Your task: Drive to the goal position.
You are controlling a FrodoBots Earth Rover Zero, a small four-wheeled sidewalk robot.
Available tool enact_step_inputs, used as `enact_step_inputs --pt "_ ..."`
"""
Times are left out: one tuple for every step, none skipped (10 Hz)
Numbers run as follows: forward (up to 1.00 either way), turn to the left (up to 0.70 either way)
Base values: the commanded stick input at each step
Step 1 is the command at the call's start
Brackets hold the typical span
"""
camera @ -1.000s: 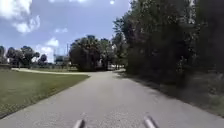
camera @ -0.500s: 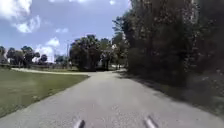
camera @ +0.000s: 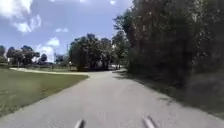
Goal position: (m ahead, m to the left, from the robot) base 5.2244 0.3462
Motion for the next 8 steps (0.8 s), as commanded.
enact_step_inputs --pt "0.50 0.00" --pt "0.50 0.00" --pt "0.50 0.00" --pt "0.50 0.00" --pt "0.50 0.00" --pt "0.50 0.00" --pt "0.50 0.00" --pt "0.50 0.00"
